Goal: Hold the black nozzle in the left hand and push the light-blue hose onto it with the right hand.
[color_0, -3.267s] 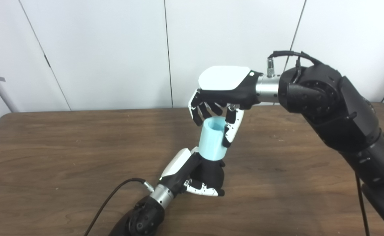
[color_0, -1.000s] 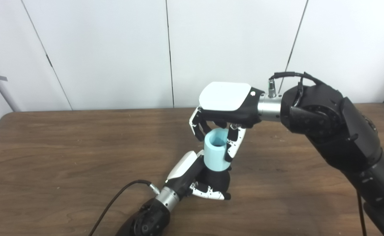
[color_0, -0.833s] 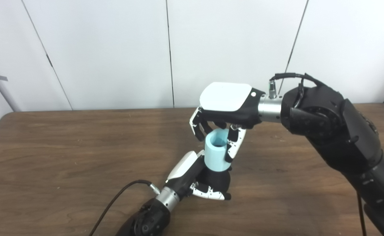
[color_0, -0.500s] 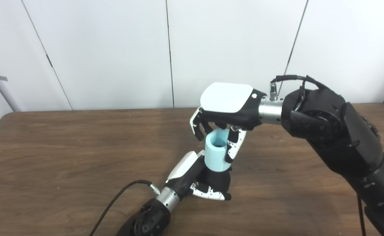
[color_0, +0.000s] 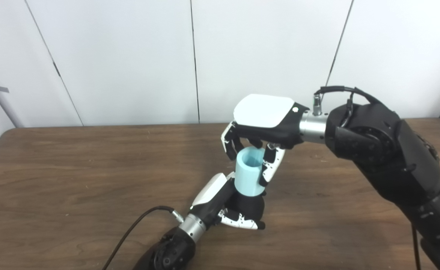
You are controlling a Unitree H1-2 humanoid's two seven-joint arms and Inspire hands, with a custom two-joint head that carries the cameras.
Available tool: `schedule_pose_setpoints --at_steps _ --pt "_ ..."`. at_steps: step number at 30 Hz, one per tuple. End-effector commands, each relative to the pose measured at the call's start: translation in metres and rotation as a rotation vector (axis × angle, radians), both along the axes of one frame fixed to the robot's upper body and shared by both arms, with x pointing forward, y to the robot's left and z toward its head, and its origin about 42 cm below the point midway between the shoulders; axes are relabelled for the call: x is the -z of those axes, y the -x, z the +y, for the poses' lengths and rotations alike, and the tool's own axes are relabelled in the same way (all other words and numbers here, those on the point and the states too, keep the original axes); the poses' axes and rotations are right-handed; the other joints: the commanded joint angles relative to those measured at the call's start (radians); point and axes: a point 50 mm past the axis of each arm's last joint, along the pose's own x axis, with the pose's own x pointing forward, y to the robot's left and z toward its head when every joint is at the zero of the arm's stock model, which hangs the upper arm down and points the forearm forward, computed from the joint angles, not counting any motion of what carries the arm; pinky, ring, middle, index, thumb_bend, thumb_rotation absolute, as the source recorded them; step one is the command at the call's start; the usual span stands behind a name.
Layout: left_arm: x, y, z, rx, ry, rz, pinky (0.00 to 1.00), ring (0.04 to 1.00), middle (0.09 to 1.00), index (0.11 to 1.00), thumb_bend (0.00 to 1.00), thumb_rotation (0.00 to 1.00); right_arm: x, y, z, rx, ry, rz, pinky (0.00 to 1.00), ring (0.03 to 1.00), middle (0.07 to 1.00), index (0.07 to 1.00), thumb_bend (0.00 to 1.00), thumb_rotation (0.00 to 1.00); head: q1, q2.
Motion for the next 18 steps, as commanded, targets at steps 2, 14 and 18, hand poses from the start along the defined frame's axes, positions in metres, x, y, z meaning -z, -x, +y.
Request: schedule_pose_setpoints --at_steps 2,14,18 --pt "0.0416 0.0226 0.0049 0.001 -0.073 0.130 1.00 0.962 0.833 0.484 0.52 0.07 -0.0060 0.0042 -0.0045 -0.009 0.025 -0.038 0.92 0.908 0.895 0.793 1.00 0.28 -0.001 0.000" --pt "0.0417 0.0228 0.0072 0.000 -0.068 0.131 1.00 0.961 0.833 0.484 0.52 0.07 -0.0045 0.0080 -0.0054 -0.126 -0.022 -0.073 1.00 0.965 0.948 0.825 1.00 0.36 -0.006 0.004" --pt "0.0418 0.0226 0.0069 -0.002 -0.071 0.132 1.00 0.961 0.833 0.484 0.52 0.07 -0.0035 0.0087 -0.0051 -0.143 -0.031 -0.074 1.00 0.963 0.943 0.819 1.00 0.37 -0.002 -0.003"
